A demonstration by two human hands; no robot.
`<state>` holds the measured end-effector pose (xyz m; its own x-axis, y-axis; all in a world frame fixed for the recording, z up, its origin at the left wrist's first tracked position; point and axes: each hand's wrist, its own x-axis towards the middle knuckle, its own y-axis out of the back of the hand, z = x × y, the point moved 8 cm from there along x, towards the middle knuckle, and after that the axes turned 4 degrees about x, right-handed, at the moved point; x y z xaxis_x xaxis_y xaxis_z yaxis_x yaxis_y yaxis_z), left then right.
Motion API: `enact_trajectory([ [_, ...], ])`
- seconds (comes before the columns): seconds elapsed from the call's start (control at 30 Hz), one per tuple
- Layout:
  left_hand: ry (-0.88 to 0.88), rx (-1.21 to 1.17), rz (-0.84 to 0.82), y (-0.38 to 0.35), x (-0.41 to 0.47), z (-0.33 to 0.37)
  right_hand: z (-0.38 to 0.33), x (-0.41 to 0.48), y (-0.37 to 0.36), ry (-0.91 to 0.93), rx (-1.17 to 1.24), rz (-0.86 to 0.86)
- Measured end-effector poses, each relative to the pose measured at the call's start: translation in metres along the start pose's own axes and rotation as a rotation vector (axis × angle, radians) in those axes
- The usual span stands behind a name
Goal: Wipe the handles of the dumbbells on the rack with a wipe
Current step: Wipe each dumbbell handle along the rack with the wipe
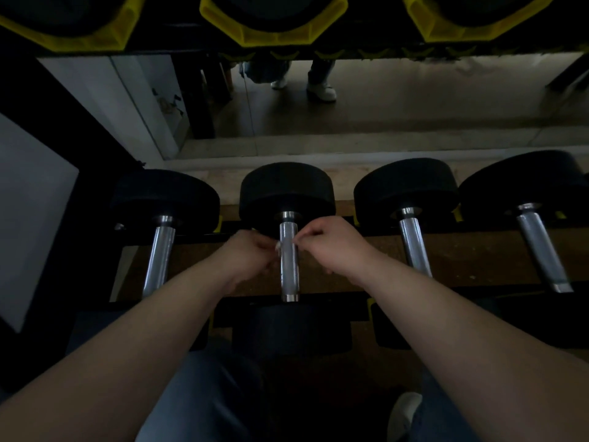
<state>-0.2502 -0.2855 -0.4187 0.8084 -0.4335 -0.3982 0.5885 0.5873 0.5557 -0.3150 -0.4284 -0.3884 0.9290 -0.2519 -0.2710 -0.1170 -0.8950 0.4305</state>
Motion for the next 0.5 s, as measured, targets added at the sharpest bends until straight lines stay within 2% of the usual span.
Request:
enact_trajectory([
  [0.07, 0.021, 0.294, -0.210, -0.013, -0.013, -0.014, 0.001, 0.002, 0.000, -0.003, 0.000, -0.020],
  [0.13, 0.050, 0.371, -0.294, -0.018, -0.019, -0.027, 0.001, 0.004, -0.002, -0.005, -0.014, -0.046],
  [0.17, 0.065, 0.292, -0.278, -0.018, -0.016, -0.031, 0.001, 0.005, -0.003, -0.006, -0.023, -0.051],
  [0.27, 0.163, -0.253, -0.182, -0.017, 0.004, -0.031, 0.001, 0.007, -0.001, -0.019, -0.020, -0.039],
  [0.33, 0.124, -0.487, -0.077, -0.010, 0.025, -0.021, 0.002, 0.008, 0.002, -0.022, -0.015, -0.027],
  [0.43, 0.034, -0.473, 0.056, 0.003, 0.038, -0.013, 0.001, 0.007, 0.005, -0.007, -0.012, -0.015],
  [0.5, 0.025, -0.385, -0.050, -0.002, 0.032, -0.019, 0.000, 0.007, 0.004, -0.003, -0.008, -0.019],
])
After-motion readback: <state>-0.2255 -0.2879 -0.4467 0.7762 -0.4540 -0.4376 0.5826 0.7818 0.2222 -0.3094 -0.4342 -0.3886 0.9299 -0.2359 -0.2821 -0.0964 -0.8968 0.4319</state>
